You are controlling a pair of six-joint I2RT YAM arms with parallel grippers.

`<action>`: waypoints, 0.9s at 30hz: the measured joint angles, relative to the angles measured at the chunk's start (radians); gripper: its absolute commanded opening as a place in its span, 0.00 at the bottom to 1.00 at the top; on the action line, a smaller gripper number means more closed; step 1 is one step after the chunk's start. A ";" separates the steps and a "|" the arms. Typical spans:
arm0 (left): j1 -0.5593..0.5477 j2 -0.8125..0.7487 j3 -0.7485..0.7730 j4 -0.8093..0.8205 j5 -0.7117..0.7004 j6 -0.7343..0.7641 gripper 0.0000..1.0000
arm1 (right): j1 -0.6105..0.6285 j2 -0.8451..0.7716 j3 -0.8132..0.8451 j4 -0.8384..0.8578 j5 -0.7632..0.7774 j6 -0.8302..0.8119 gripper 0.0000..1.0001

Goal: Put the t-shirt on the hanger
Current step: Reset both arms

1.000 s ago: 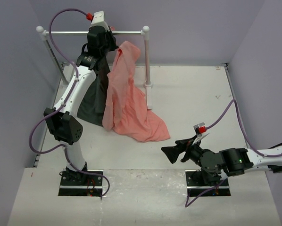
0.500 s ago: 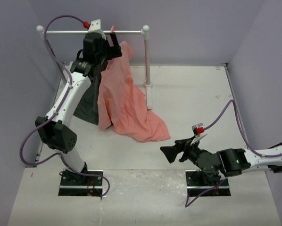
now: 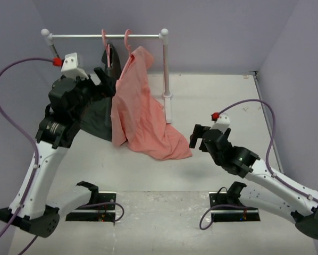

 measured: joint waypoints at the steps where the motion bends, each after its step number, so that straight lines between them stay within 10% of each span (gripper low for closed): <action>1: 0.000 -0.052 -0.040 -0.015 -0.013 0.002 1.00 | -0.054 -0.018 0.000 0.001 -0.013 -0.016 0.99; 16: -0.003 -0.784 -0.531 -0.191 -0.204 0.032 1.00 | -0.139 -0.194 0.157 -0.152 -0.031 -0.105 0.99; 27: -0.004 -0.789 -0.696 -0.098 -0.255 0.055 1.00 | -0.139 -0.308 0.163 -0.209 0.026 -0.149 0.99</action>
